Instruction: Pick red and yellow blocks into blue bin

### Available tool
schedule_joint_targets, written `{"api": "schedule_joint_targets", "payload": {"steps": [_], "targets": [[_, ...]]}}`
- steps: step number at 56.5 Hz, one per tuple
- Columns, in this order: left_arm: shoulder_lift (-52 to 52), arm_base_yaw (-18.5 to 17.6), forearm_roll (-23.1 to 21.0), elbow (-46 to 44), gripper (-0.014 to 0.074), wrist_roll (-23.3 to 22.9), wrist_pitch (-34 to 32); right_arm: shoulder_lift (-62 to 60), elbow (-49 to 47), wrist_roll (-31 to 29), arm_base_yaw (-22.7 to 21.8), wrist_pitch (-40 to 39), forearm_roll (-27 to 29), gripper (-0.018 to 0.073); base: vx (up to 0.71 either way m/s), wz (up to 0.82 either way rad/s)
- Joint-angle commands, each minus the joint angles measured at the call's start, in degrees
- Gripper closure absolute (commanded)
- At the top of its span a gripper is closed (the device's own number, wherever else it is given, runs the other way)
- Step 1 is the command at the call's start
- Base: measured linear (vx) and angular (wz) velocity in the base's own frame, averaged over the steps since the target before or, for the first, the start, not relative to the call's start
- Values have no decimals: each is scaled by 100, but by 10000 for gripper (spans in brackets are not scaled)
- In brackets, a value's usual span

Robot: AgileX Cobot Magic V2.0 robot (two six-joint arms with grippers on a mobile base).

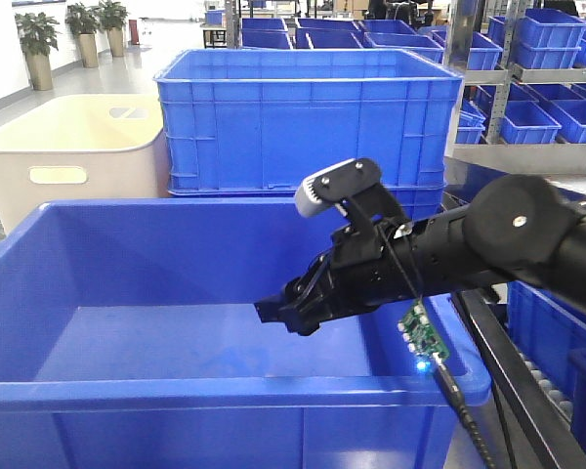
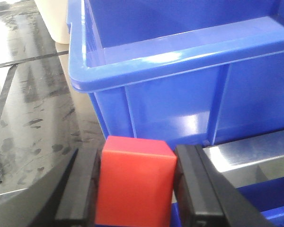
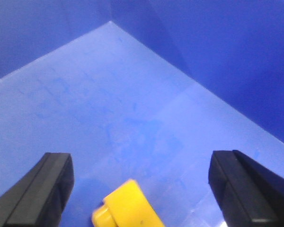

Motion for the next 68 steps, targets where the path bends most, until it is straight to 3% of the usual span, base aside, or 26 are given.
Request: {"api": "schedule_joint_targets", "payload": {"steps": [1, 9, 17, 25, 36, 45, 68], "targets": [[87, -29, -29, -133, 325, -49, -492, -711, -221, 226, -13, -186, -30, -52, 0, 0], [87, -29, -29, -133, 325, -49, -492, -1535, -221, 1184, -13, 307, -1056, -6, 0, 0], [87, -29, -29, -133, 325, -49, -492, -2583, -114, 2760, -13, 1018, -2581, -6, 0, 0], [87, -29, -29, -133, 325, -49, -492, -3795, 1029, 3521, -13, 931, -3590, -6, 0, 0], [87, -29, -29, -133, 325, -49, -492, -5101, 2676, 3607, -13, 724, -3572, -6, 0, 0], [87, -29, -29, -133, 325, -49, -492, -5696, 3488, 3607, -13, 711, -3523, -6, 0, 0], [186, -29, -29, -164, 325, -29, -701, -5894, 3729, 3589, -13, 644, -3547, -6, 0, 0]]}}
